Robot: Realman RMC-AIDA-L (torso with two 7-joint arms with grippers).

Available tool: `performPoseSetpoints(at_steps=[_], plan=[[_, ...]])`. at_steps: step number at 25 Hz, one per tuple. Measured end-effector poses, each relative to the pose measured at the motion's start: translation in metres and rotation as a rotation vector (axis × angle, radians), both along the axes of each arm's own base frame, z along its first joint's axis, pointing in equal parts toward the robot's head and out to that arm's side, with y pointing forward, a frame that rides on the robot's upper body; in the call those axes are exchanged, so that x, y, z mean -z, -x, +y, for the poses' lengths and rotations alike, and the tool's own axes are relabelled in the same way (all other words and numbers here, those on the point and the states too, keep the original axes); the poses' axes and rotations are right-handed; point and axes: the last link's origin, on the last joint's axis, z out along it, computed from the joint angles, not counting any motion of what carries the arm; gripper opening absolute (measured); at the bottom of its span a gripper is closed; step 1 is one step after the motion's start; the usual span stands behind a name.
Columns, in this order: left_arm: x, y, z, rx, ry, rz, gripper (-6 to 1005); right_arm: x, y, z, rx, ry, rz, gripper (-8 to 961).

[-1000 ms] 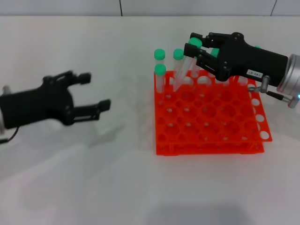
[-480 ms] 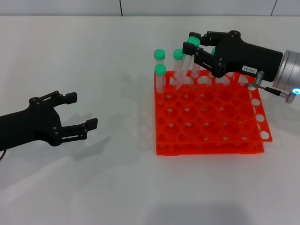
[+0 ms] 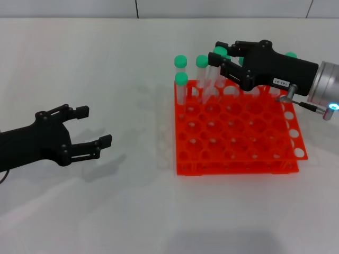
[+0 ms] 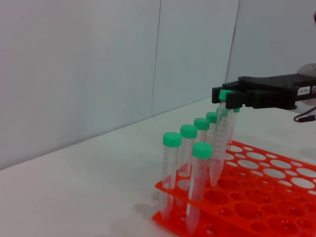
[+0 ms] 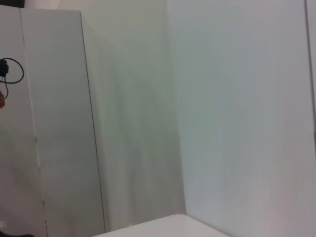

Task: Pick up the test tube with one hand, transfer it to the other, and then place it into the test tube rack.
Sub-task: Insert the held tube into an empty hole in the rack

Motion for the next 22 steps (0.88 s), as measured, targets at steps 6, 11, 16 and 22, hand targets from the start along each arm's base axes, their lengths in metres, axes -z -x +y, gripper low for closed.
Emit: performPoseSetpoints(at_steps=[6,11,16,22], plan=[[0.001,0.003,0.0,0.001,-0.009,0.006,890,0.001,-0.001,0.002,0.01,-0.005,-0.007,248],[0.002,0.004,-0.001,-0.003,-0.005,0.007,889,0.007,-0.004,0.004,0.034,-0.004,-0.041,249],[0.003,0.005,-0.001,-0.01,-0.004,0.006,888,0.013,-0.005,0.004,0.038,-0.002,-0.058,249],[0.003,0.004,0.0,-0.007,-0.004,0.005,888,0.016,-0.006,0.003,0.047,0.006,-0.072,248]])
